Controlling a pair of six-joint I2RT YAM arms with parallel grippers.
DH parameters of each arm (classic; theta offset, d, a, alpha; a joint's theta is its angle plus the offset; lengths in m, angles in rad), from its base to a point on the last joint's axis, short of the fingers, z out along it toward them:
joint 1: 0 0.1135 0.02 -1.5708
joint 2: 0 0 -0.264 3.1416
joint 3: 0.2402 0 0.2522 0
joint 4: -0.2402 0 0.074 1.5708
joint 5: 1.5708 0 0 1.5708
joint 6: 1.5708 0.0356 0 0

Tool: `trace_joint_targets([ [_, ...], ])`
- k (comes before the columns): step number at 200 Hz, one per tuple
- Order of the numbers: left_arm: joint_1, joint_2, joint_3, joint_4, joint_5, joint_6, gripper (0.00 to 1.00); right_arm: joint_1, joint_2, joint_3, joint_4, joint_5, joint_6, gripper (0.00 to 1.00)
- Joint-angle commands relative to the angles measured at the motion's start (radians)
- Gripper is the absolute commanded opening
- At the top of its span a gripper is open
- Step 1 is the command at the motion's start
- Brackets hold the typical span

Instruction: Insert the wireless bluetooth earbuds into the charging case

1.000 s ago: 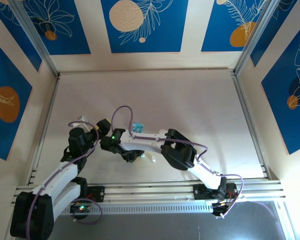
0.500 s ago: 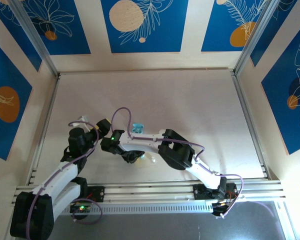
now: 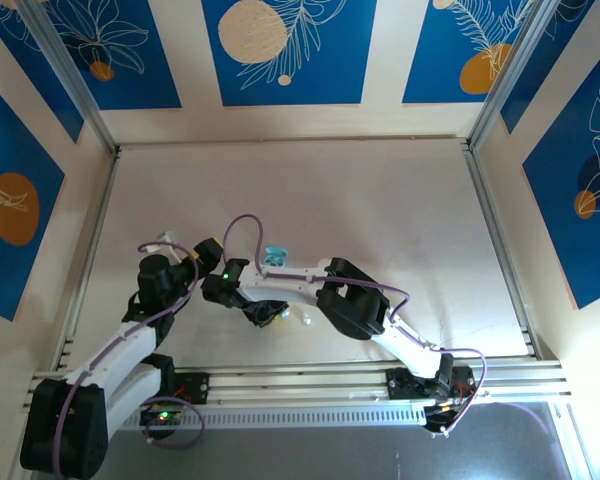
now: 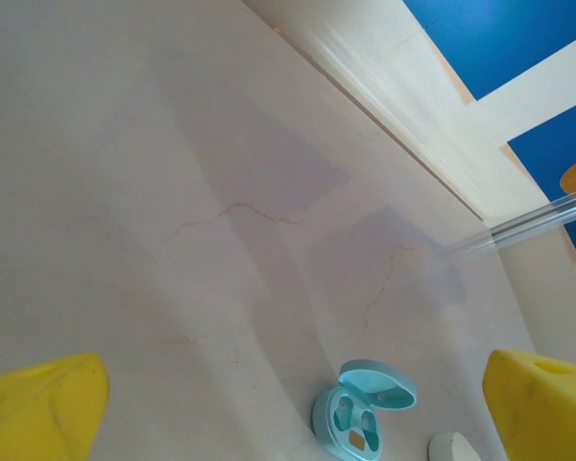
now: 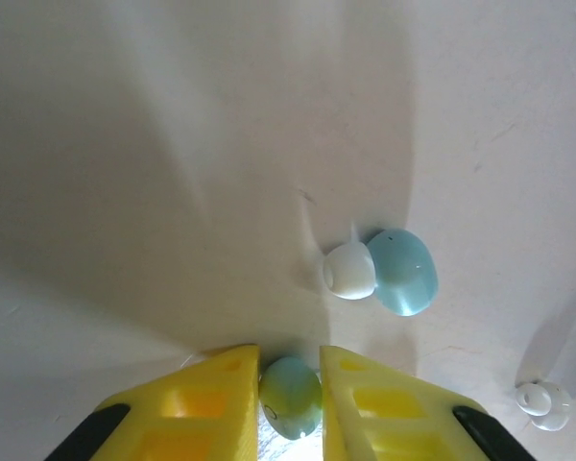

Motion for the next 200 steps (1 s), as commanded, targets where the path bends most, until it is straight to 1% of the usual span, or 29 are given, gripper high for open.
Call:
trace_joint_targets([
  [1, 0.008, 0.014, -0.002, 0.043, 0.035, 0.007, 1.00, -0.014, -0.017, -0.011, -0.025, 0.010, 0.026, 0.20],
  [35, 0.008, 0.023, -0.003, 0.077, 0.071, 0.005, 1.00, -0.026, -0.098, -0.062, 0.003, 0.013, 0.050, 0.19],
  [56, 0.002, 0.038, -0.007, 0.128, 0.106, -0.004, 1.00, -0.040, -0.184, -0.138, 0.069, -0.006, 0.063, 0.19],
  [84, -0.029, 0.047, -0.012, 0.190, 0.123, 0.008, 1.00, -0.071, -0.352, -0.290, 0.207, -0.053, 0.083, 0.19],
  [121, -0.103, 0.063, -0.006, 0.253, 0.132, 0.049, 1.00, -0.136, -0.607, -0.517, 0.428, -0.143, 0.087, 0.19],
  [137, -0.138, 0.073, 0.000, 0.281, 0.143, 0.071, 1.00, -0.173, -0.709, -0.614, 0.519, -0.197, 0.091, 0.20],
  [154, -0.190, 0.085, 0.010, 0.308, 0.148, 0.104, 1.00, -0.222, -0.812, -0.722, 0.638, -0.296, 0.094, 0.20],
  [180, -0.312, 0.108, 0.038, 0.331, 0.146, 0.197, 1.00, -0.314, -0.945, -0.881, 0.817, -0.477, 0.108, 0.20],
  [200, -0.391, 0.141, 0.058, 0.353, 0.151, 0.253, 1.00, -0.390, -1.023, -0.968, 0.907, -0.600, 0.120, 0.20],
])
